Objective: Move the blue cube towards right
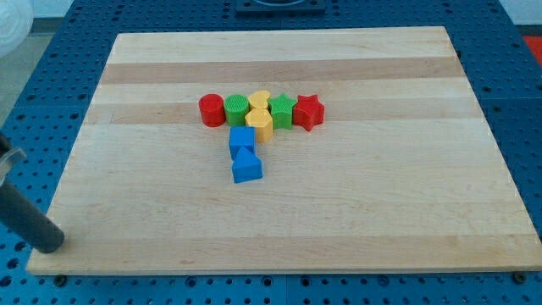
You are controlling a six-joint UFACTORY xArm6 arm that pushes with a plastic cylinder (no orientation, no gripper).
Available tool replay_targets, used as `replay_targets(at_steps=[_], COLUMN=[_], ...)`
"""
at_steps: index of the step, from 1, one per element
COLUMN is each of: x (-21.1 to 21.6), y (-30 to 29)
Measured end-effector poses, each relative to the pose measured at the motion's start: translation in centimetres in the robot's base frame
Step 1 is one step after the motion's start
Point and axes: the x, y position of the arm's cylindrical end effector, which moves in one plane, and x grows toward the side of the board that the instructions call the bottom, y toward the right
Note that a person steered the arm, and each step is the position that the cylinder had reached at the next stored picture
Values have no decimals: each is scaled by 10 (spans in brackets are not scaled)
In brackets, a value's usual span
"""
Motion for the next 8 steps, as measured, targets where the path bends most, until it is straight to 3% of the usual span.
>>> replay_targets(at_steps=[2, 3, 4, 8], x=[-81, -108, -122, -147], y=[50, 104, 146, 203])
